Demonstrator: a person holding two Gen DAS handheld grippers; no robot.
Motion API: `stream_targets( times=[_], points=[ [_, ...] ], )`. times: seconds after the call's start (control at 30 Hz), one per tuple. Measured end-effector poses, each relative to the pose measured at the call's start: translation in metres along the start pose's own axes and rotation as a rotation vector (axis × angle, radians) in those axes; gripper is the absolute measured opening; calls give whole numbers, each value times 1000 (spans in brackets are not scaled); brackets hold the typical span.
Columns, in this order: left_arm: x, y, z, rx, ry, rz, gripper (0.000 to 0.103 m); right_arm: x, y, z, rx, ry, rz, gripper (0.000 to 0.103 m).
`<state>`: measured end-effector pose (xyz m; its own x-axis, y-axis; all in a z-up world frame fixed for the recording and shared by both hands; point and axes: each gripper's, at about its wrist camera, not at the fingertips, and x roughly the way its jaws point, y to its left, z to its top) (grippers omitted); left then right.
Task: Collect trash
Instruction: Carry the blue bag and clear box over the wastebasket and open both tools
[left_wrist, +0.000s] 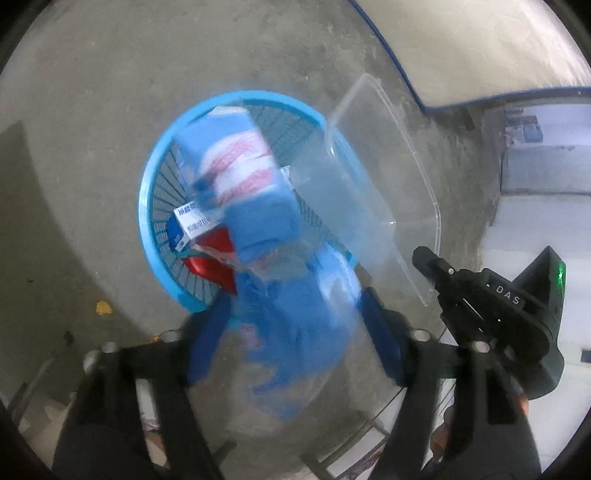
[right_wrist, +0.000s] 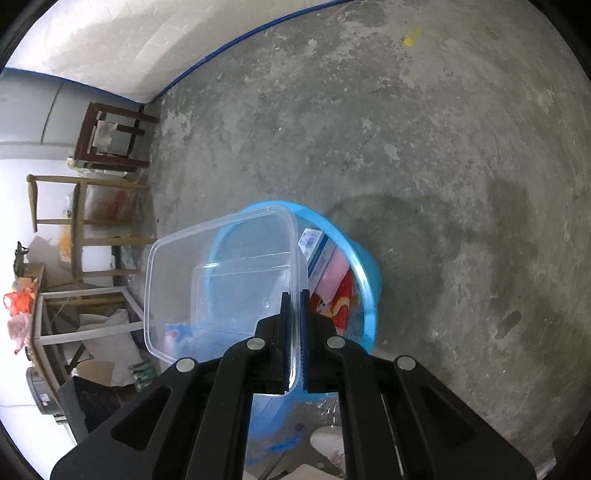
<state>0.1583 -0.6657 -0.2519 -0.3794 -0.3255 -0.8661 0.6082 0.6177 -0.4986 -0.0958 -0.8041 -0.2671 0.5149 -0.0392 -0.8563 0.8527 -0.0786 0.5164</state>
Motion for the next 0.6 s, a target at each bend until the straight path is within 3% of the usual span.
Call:
stream_targets(
  times=[0.07,0.33,0.6],
  points=[
    [-5,-1,2,1,-9,-52,72,2,5,4,-14,0,-8,4],
    [-81,-13,2,14,-87,-110,74,25,14,2,-31,38,-29,4],
    [-213,-16,-54,175,-253,-72,80,55,20,-9,-11,62,-52,5]
  ],
)
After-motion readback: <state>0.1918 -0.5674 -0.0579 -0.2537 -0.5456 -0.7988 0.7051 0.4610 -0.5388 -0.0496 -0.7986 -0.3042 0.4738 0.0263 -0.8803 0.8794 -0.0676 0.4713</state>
